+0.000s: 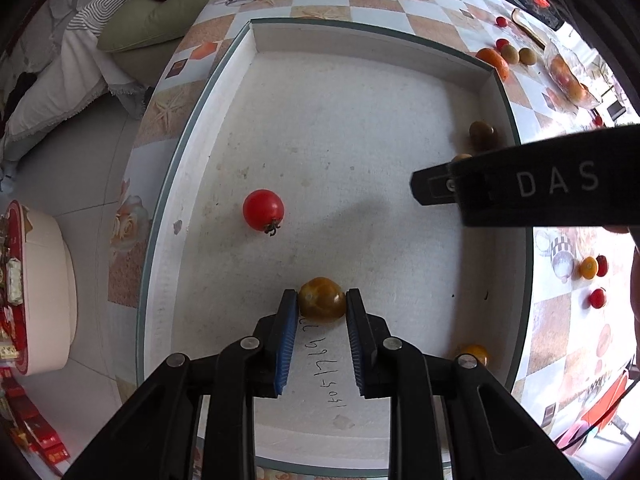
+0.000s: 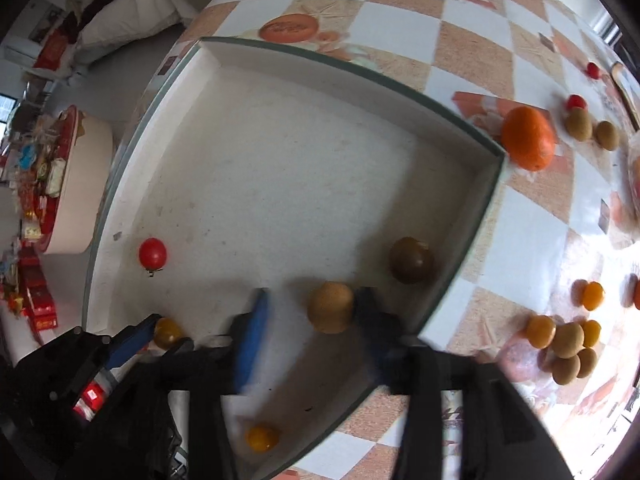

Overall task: Organize fruits
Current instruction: 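Carry the kiwi and yellow tomato into the white tray and open both tools, then move both tools back toward the remaining fruit on the table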

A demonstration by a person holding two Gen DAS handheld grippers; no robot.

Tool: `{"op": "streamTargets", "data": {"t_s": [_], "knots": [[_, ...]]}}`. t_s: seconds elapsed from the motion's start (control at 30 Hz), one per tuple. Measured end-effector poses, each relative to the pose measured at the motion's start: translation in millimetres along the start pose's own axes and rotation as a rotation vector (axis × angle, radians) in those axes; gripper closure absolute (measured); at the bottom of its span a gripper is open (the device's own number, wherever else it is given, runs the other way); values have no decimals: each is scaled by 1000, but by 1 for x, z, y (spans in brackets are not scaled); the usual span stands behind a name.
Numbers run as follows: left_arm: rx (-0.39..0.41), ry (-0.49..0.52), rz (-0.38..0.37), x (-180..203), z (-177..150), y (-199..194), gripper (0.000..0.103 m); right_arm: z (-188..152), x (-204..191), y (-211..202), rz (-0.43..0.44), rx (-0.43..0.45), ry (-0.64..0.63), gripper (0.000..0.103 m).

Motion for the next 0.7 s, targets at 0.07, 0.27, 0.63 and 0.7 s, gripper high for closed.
{"op": "streamTargets", "data": {"t_s": [0.07, 0.27, 0.63, 0.7], "knots": [[-5, 4, 1, 0, -1, 0, 77, 0, -2, -2, -9, 8, -6, 42], [-18, 4, -2, 1, -3, 0, 52, -2, -2, -20, 58, 40, 37, 23], [-20, 34, 31, 10, -7, -12, 16, -9, 29, -54, 77, 126, 135, 15], [-20, 46, 37, 15, -6, -16, 16, -14, 40, -62, 52, 142, 151, 14]]}}
Point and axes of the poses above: each gripper's, at about its wrist camera, not at the fingertips, and y roughly the way its jaws point, x to its right, z to its top, the point moved 7 cm from there along y, roughly the way its jaws point, and after that the axes turned 12 degrees about y, right-handed, at the moved point
